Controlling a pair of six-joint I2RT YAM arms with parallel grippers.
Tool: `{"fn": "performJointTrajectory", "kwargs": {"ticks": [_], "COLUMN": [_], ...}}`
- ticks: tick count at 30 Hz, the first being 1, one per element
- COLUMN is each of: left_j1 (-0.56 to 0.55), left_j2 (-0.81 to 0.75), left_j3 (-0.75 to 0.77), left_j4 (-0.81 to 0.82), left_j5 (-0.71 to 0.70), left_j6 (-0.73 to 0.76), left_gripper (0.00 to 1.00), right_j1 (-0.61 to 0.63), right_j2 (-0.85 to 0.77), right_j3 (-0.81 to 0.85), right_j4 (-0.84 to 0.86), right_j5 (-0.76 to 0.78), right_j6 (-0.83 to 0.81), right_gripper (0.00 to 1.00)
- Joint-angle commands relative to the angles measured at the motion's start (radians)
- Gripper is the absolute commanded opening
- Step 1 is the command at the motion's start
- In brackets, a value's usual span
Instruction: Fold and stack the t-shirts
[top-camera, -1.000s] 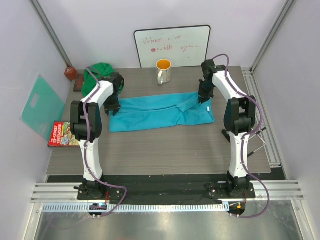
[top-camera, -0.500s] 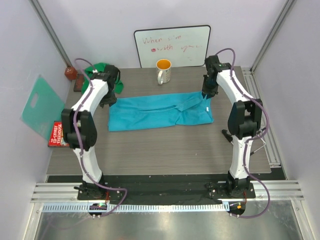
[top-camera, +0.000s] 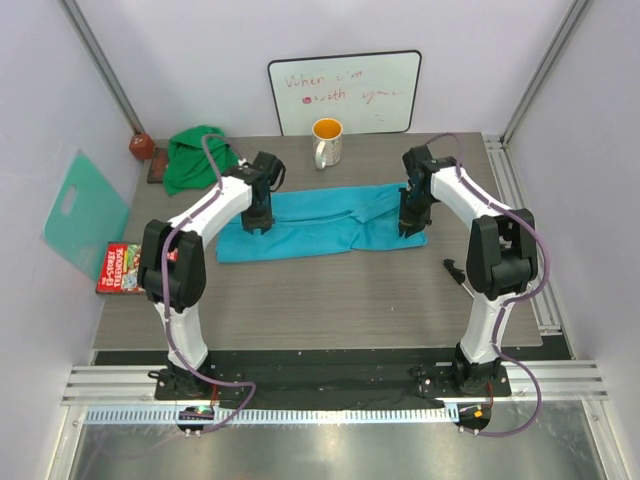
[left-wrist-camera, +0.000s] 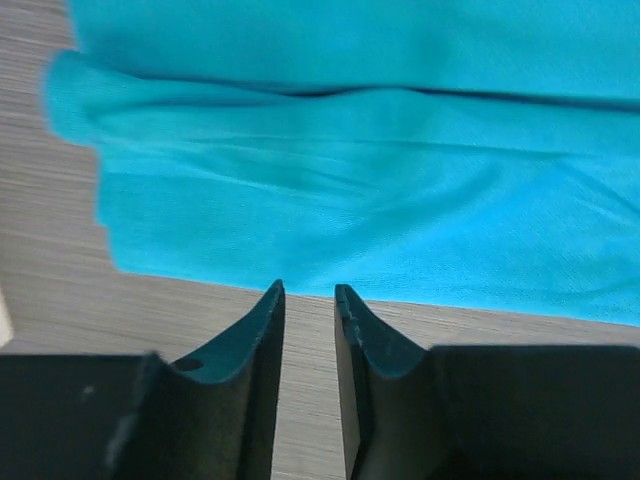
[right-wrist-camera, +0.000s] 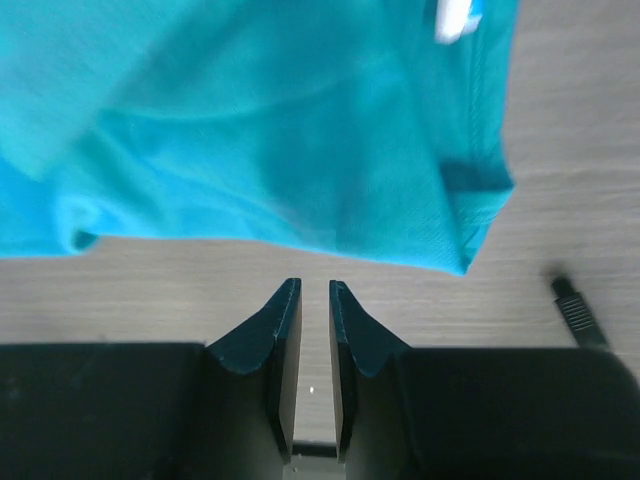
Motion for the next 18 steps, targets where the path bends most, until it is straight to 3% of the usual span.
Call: {"fn": "performJointTrajectory", "kwargs": {"ticks": [1, 8, 18], "left_j1": [-0.015, -0.022, -0.033], "left_j2": [0.035, 0.095, 0.117], "left_j3": [-0.026, -0.059, -0.124], "left_j4": [0.057, 0.071, 0.074], "left_j5": [0.053, 0.057, 0.032], "left_j6": [-0.023, -0.018, 0.002], "left_gripper": [0.24, 0.04, 0.0], "right_j1": [0.009, 0.009, 0.011], "right_j2": [-0.035, 0.031, 0.125], "right_j3": [-0.09, -0.127, -0.099], "right_j4": [0.047, 0.085, 0.101], "right_j5": [-0.017, 0.026, 0.124], "right_j6": [-0.007, -0.015, -0.015], "right_gripper": [0.22, 0.18, 0.1]}}
